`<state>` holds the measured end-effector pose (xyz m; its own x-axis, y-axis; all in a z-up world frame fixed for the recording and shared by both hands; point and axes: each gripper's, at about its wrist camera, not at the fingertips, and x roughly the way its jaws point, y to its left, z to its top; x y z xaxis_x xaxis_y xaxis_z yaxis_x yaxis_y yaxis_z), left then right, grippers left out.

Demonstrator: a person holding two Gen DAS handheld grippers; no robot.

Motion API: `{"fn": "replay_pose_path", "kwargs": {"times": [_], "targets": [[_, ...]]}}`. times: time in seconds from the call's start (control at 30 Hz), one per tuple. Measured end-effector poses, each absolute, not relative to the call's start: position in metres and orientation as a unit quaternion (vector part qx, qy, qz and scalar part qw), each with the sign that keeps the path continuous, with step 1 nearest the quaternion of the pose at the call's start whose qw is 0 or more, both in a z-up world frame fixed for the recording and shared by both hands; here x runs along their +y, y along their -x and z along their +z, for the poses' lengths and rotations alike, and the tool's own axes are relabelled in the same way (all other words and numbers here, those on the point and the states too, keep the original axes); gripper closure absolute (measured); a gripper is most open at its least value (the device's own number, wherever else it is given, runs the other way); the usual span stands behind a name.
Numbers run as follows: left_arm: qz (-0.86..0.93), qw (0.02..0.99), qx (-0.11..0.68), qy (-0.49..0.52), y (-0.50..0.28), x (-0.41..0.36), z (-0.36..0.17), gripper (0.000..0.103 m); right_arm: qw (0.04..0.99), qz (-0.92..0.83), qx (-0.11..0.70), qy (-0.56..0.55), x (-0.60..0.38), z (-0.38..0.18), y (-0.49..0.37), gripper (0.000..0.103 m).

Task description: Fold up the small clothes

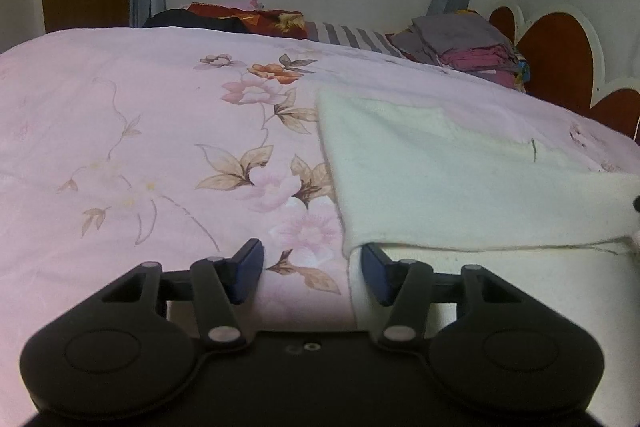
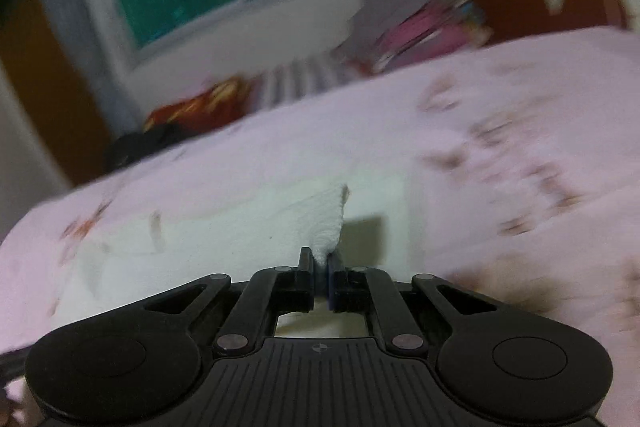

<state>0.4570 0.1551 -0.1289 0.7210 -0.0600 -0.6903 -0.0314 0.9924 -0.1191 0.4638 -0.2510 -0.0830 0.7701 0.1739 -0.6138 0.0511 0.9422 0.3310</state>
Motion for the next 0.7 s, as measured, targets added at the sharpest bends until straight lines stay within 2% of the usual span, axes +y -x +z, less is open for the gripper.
{"fn": "replay_pose_path", "kwargs": {"times": [0.1, 0.43, 0.63, 0.7], "targets": [[-0.006, 0.926, 0.373, 0.061, -0.457, 0.154, -0.129, 0.049, 0.916, 0.038, 0.367, -0.158, -0.261, -0.096, -0.465, 0.098], [-0.009, 0.922, 0.382, 0.06, -0.46, 0.157, -0.128, 0.049, 0.918, 0.036, 0.365, -0.151, -0.258, -0.099, -0.459, 0.098], [-0.011, 0.92, 0.386, 0.06, -0.461, 0.157, -0.126, 0.049, 0.908, 0.03, 0.396, -0.135, -0.254, -0.115, -0.466, 0.098], [-0.021, 0.924, 0.375, 0.075, -0.453, 0.162, -0.114, 0.042, 0.908, 0.03, 0.398, -0.129, -0.254, -0.112, -0.466, 0.097]]}}
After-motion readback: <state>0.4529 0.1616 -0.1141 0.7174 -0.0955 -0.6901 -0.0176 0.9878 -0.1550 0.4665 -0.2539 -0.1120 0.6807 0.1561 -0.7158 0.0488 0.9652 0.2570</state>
